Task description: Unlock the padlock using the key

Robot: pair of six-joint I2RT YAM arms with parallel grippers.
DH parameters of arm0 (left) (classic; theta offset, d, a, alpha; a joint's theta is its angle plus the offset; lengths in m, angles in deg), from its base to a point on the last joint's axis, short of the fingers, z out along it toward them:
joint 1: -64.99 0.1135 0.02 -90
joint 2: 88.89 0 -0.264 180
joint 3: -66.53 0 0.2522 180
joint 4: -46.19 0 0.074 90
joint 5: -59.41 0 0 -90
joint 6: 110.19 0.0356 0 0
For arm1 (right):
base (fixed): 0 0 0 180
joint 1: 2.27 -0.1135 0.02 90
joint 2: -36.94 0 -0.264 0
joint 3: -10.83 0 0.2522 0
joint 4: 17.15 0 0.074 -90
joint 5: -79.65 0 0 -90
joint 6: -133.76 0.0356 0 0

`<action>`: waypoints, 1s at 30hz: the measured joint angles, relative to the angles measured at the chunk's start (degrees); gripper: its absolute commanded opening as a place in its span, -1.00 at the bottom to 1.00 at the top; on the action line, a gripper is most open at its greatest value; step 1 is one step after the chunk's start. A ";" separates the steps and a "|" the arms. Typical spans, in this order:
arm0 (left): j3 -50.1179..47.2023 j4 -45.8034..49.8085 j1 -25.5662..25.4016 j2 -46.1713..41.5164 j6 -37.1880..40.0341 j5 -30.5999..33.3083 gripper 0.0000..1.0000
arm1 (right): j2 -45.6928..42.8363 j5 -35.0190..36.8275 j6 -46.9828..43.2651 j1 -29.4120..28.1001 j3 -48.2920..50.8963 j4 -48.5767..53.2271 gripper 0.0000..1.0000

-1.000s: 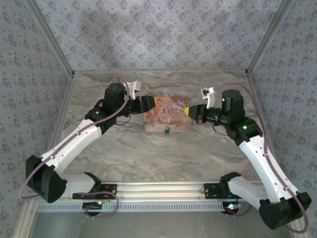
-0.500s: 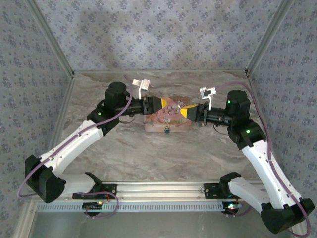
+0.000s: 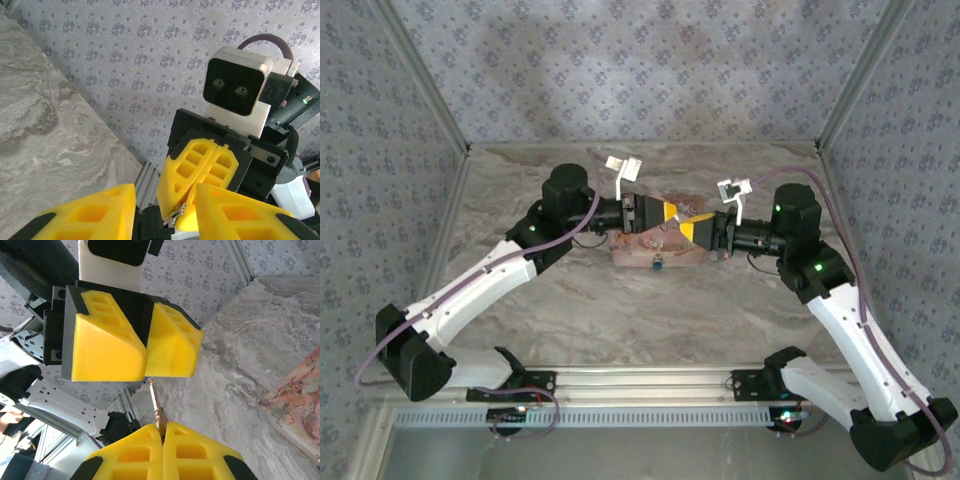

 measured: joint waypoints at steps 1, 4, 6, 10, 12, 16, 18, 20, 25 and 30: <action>0.02 -0.07 -0.17 0.26 0.11 -0.02 -0.52 | -0.02 0.02 0.15 0.00 0.07 -0.31 -0.96; 0.31 -0.37 -0.70 0.66 0.11 -0.13 -0.66 | -0.07 0.46 0.85 0.02 0.50 -1.11 -0.95; 0.44 -0.44 -0.81 0.66 0.11 -0.15 -0.83 | -0.07 0.52 1.27 0.02 0.81 -1.66 -0.95; 0.55 -0.96 -0.79 0.66 0.15 -0.13 -0.81 | -0.13 0.92 2.05 0.02 1.11 -2.73 -0.95; 0.55 -1.14 -0.79 0.66 0.24 0.09 -0.63 | -0.28 1.07 2.58 0.02 1.46 -3.50 -0.95; 0.55 -1.14 -0.79 0.59 0.44 0.63 -0.53 | -0.70 1.11 3.23 0.22 1.97 -4.42 -0.95; 0.55 -1.14 -0.79 0.44 0.50 1.11 -0.53 | -0.79 1.22 3.69 0.31 2.23 -5.09 -0.95; 0.52 -1.14 -0.79 0.22 0.57 1.33 -0.60 | -0.81 1.27 4.09 0.31 2.54 -5.57 -0.95; 0.37 -1.16 -0.79 -0.20 0.63 1.62 -0.82 | -0.81 1.29 4.52 0.35 2.86 -6.14 -0.95; 0.17 -1.40 -0.79 -0.22 0.57 1.84 -0.99 | -0.85 1.27 4.79 0.48 3.02 -6.40 -0.95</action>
